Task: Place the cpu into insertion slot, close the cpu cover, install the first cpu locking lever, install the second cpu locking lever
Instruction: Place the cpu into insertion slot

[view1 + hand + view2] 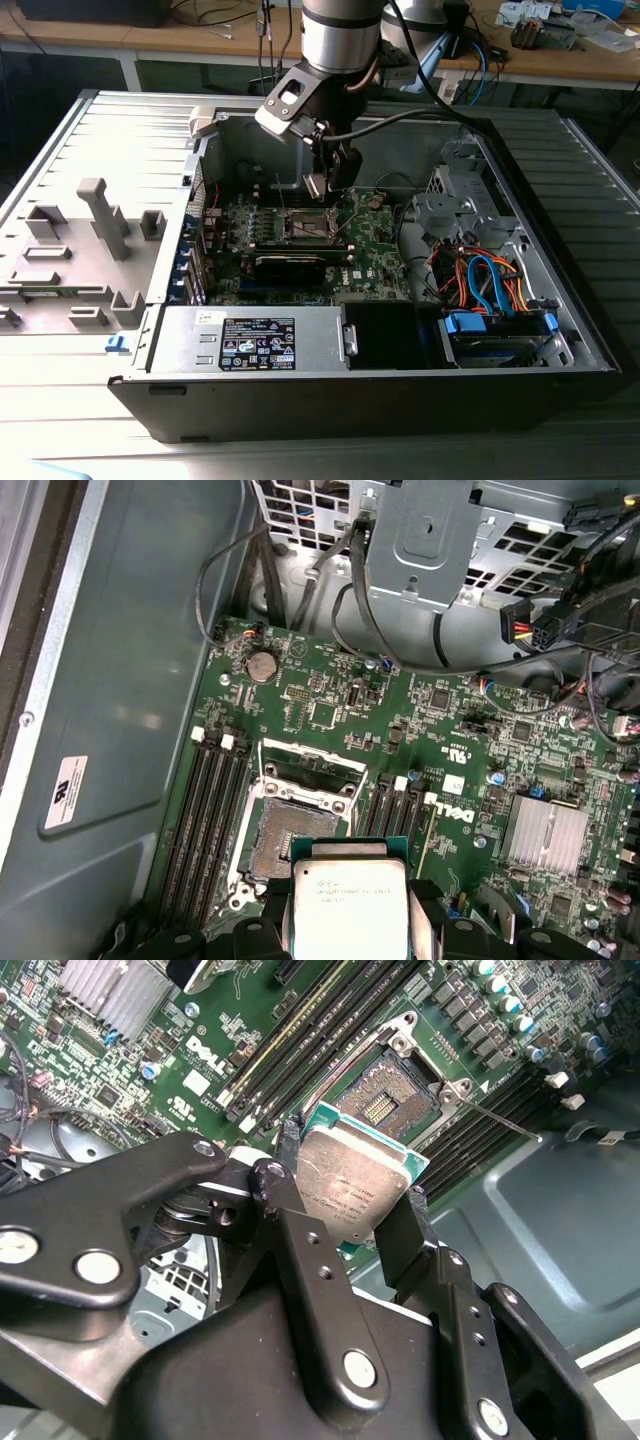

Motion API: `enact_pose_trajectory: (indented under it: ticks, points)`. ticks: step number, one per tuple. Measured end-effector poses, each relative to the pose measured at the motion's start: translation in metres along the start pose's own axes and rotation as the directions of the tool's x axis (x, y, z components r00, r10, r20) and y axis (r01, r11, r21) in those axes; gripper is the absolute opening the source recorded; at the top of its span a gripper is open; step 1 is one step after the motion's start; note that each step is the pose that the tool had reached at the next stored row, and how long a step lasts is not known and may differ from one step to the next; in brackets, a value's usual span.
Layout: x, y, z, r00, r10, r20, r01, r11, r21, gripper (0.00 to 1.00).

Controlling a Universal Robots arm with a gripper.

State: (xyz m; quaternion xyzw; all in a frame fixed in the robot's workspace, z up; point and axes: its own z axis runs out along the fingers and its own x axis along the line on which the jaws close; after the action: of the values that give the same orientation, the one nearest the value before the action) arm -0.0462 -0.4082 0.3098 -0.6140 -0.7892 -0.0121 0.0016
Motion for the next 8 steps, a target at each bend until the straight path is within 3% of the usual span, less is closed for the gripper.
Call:
enact_pose_trajectory:
  ticks: [8]
  points:
    - [0.0, 0.0, 0.0002, 1.0, 0.007, 0.0001, -0.007, 1.0, -0.0001, 0.55]
